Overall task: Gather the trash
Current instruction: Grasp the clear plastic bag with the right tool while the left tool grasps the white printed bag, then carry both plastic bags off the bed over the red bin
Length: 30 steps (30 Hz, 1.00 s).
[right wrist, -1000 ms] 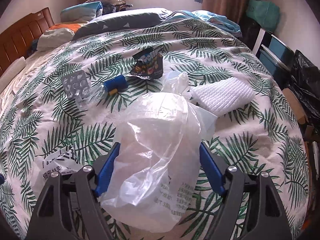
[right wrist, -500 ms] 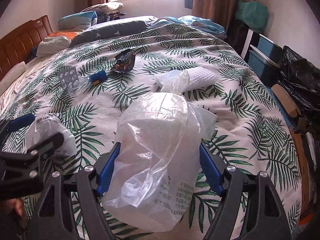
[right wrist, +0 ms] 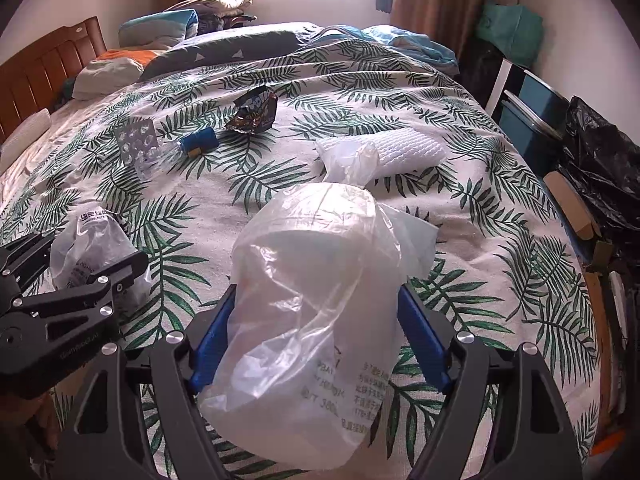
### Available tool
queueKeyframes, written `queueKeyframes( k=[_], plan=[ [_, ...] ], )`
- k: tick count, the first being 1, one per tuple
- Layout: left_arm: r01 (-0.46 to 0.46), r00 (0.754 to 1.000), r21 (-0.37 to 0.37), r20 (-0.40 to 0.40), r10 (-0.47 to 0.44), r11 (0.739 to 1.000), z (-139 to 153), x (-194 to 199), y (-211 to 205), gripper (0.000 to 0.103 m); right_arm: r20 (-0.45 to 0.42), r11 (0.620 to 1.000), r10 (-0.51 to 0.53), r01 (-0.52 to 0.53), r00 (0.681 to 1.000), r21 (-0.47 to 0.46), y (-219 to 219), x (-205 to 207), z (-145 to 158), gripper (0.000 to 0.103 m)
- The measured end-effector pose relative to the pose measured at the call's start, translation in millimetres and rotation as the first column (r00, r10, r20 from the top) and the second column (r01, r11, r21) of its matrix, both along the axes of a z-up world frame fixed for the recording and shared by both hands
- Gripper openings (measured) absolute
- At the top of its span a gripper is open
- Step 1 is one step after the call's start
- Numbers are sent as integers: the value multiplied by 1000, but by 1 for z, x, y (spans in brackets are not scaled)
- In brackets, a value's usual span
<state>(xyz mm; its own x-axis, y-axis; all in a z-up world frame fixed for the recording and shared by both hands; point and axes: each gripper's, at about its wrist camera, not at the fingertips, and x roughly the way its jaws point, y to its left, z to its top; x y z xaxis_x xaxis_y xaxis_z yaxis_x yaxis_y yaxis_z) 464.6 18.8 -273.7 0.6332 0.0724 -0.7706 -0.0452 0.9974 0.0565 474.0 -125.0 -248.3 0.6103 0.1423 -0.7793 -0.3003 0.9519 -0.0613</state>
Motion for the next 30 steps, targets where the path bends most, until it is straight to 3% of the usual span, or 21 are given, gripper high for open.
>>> queueKeyframes(
  k=[13, 30],
  plan=[
    [31, 999, 22, 7, -31, 999, 7, -49, -10, 52, 20, 997, 32, -33, 999, 65, -9, -39, 14, 74],
    [43, 998, 19, 34, -43, 999, 41, -146, -15, 52, 36, 990, 96, -99, 995, 103, -20, -149, 38, 74]
  ],
)
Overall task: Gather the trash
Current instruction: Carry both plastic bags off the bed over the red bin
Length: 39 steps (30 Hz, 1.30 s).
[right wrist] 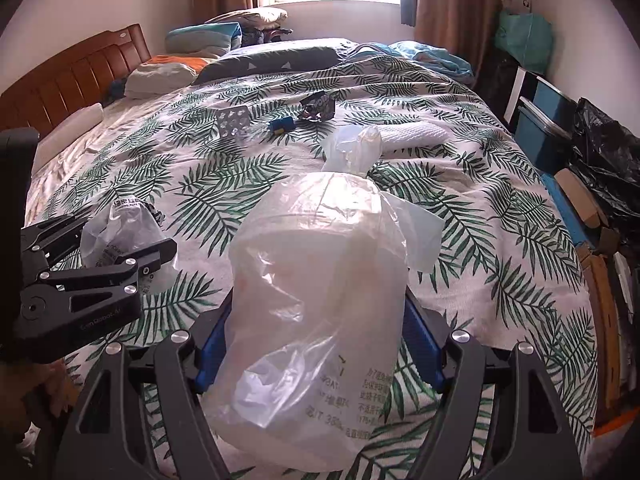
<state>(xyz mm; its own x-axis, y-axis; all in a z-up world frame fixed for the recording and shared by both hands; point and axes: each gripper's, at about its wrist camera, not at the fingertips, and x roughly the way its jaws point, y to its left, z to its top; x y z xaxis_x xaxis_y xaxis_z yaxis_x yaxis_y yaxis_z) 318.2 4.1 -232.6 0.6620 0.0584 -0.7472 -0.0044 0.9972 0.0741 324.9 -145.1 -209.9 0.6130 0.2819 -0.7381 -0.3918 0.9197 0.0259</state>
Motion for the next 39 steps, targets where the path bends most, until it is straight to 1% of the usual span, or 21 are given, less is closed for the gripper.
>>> queueKeyframes(
  k=[5, 15, 19, 23, 26, 30, 35, 39],
  plan=[
    [13, 1000, -5, 14, -13, 1000, 11, -35, -4, 52, 4, 999, 11, -11, 1000, 34, -7, -33, 10, 74],
    [63, 998, -23, 31, -63, 998, 32, -120, -19, 52, 29, 995, 60, -62, 998, 77, -18, -112, 32, 74],
    [93, 996, -26, 21, -92, 995, 32, -155, -27, 52, 29, 992, 84, -87, 996, 89, -22, -144, 36, 74],
    [115, 993, -34, -2, -116, 993, 26, -188, -32, 52, 15, 989, 108, -109, 994, 98, -26, -173, 32, 74],
    [136, 990, -38, -30, -137, 990, 17, -211, -37, 52, -8, 987, 120, -119, 993, 104, -29, -191, 25, 74],
    [165, 982, -47, -86, -168, 985, -4, -238, -45, 52, -59, 986, 137, -130, 989, 106, -31, -215, 5, 74],
    [189, 962, -55, -188, -196, 981, -44, -255, -52, 52, -135, 987, 148, -136, 980, 88, -29, -236, -35, 74],
    [201, 936, -66, -282, -212, 977, -82, -257, -57, 52, -199, 988, 152, -143, 968, 62, -28, -243, -69, 74]
  ],
)
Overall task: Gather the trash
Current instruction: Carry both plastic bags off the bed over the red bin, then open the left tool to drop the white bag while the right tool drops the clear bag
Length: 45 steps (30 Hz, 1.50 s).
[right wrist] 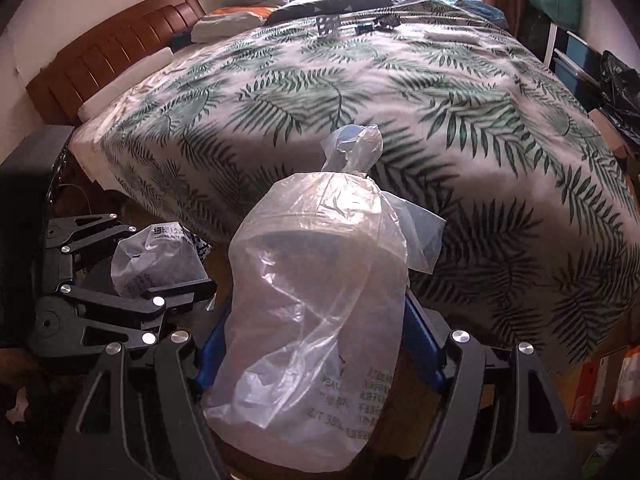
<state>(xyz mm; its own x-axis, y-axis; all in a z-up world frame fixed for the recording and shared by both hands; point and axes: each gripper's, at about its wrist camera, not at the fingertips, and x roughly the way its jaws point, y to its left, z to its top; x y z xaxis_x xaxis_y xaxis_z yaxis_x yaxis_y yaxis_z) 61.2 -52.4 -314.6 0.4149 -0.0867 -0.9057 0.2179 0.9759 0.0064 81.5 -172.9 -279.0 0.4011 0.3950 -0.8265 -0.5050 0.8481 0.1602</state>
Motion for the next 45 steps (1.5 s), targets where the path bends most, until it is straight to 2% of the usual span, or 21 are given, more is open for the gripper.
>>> queueKeyframes(
  k=[6, 11, 18, 33, 41, 43, 45],
  plan=[
    [32, 987, -6, -156, -32, 999, -58, 6, -3, 52, -97, 998, 25, -30, 995, -53, 5, -6, -49, 74],
    [48, 966, 5, -256, -45, 999, -95, 18, -5, 53, -139, 995, 32, -44, 990, -85, 8, -3, -68, 74],
    [36, 934, 15, -357, -28, 999, -133, 36, -2, 53, -196, 992, 35, -58, 980, -113, 11, -3, -89, 74],
    [25, 923, 27, -385, -12, 999, -146, 45, 0, 67, -264, 989, 34, -70, 964, -128, 9, 3, -111, 74],
    [-125, 936, 53, -326, 135, 991, -127, 49, 27, 71, -313, 987, 51, -97, 948, -131, 19, 10, -130, 74],
    [-152, 939, 58, -303, 163, 987, -122, 49, 35, 76, -320, 984, 60, -110, 945, -137, 25, 12, -135, 74],
    [-169, 941, 55, -288, 178, 984, -116, 49, 41, 77, -328, 982, 68, -121, 942, -145, 31, 11, -141, 74]
  ],
)
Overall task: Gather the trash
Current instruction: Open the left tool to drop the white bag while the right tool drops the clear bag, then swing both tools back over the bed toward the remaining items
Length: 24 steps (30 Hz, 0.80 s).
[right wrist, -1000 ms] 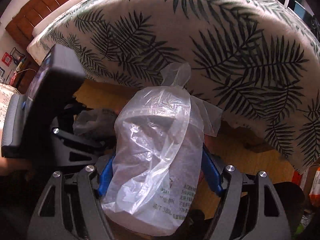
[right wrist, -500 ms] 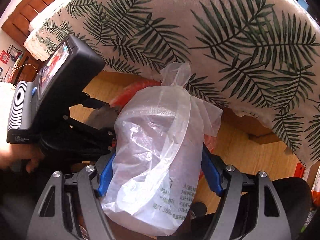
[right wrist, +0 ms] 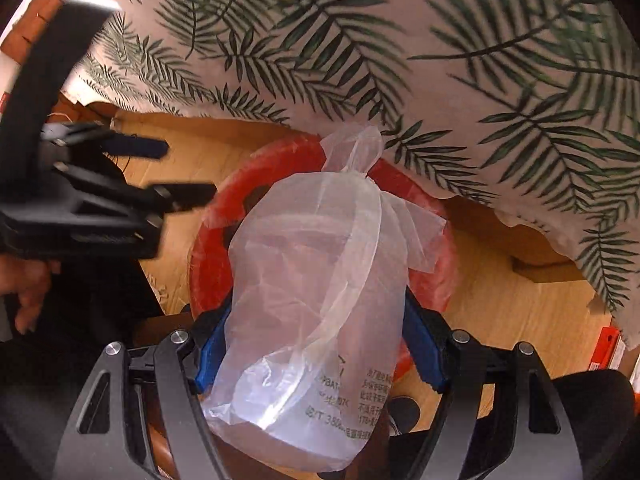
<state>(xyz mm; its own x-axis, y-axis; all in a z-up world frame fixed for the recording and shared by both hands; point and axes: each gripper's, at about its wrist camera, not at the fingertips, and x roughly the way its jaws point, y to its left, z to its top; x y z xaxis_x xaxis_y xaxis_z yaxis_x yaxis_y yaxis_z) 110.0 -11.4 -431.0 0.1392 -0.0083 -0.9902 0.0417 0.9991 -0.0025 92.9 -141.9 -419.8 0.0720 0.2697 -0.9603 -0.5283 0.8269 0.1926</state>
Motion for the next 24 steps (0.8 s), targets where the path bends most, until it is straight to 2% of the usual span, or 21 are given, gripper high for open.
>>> queueKeyframes(
  k=[13, 15, 17, 24],
  plan=[
    [-13, 1000, -9, 20, 13, 1000, 7, 4, 6, 78, -46, 999, 4, -6, 999, -34, 13, 1, -24, 77],
    [-14, 1000, -8, 21, 14, 1000, 7, 3, 6, 78, -45, 999, 7, -9, 999, -36, 13, 2, -25, 83],
    [-17, 1000, -6, 23, 17, 1000, 8, 3, 6, 78, -33, 999, 7, -9, 999, -42, 14, 1, -24, 94],
    [-17, 999, -2, 47, 18, 1000, 18, 0, 7, 78, -6, 998, -4, 4, 1000, -57, 15, 0, -19, 98]
  ],
)
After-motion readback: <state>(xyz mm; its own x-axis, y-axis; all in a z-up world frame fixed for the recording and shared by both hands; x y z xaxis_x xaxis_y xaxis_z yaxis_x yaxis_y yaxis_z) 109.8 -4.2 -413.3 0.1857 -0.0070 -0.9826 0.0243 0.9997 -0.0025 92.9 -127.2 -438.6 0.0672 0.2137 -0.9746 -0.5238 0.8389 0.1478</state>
